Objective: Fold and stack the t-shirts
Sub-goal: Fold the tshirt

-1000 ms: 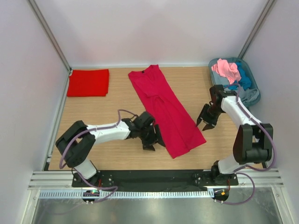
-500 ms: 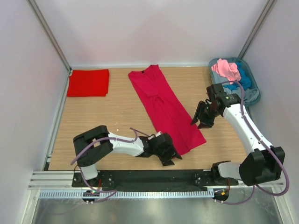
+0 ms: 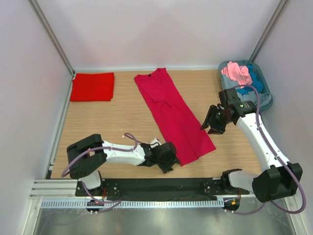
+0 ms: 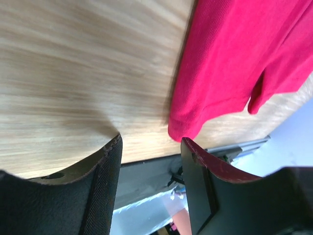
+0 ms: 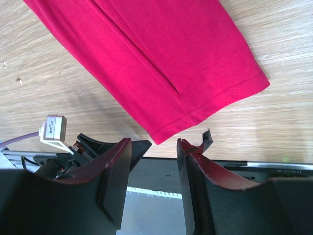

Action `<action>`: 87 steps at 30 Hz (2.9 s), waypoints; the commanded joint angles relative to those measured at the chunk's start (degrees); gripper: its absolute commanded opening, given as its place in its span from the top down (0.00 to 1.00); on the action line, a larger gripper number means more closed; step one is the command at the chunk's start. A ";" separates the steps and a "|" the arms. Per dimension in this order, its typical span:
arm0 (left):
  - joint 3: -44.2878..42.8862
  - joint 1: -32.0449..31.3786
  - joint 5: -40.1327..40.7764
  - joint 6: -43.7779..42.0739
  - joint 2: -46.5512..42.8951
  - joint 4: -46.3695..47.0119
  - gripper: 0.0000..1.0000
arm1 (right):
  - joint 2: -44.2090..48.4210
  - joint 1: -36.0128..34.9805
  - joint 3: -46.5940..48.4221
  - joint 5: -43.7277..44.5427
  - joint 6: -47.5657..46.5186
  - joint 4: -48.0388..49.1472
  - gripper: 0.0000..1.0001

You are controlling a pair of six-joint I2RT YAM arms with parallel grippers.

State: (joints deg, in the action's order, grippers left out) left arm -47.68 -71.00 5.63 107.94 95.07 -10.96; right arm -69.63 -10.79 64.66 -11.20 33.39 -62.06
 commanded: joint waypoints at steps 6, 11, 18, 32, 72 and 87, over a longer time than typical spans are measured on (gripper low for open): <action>-6.10 1.04 2.28 -2.20 4.42 -6.17 0.49 | 1.77 -0.20 3.19 1.27 0.37 -0.34 0.51; -8.04 1.39 1.23 -2.74 6.45 -6.35 0.54 | 2.21 -0.29 2.66 1.01 0.45 0.01 0.51; -10.32 1.39 0.53 -3.17 7.50 -11.27 0.67 | 2.48 -0.29 2.48 1.18 0.10 -0.34 0.51; 0.29 4.37 -3.69 -5.55 -3.65 -20.06 1.00 | 1.16 -1.95 -4.19 -3.30 -2.54 0.01 0.48; -9.62 5.52 -8.79 -14.77 7.85 -3.98 0.66 | 2.48 -4.42 -4.55 3.11 -2.80 -0.43 0.47; -8.23 8.24 -13.44 -16.18 6.19 -14.53 1.00 | 1.16 -4.42 -5.42 2.07 -3.15 -0.60 0.48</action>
State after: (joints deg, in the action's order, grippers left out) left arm -57.47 -64.03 -5.93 93.62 103.42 -18.17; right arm -67.99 -15.00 58.30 -8.14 30.65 -63.07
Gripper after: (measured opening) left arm 0.013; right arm 0.526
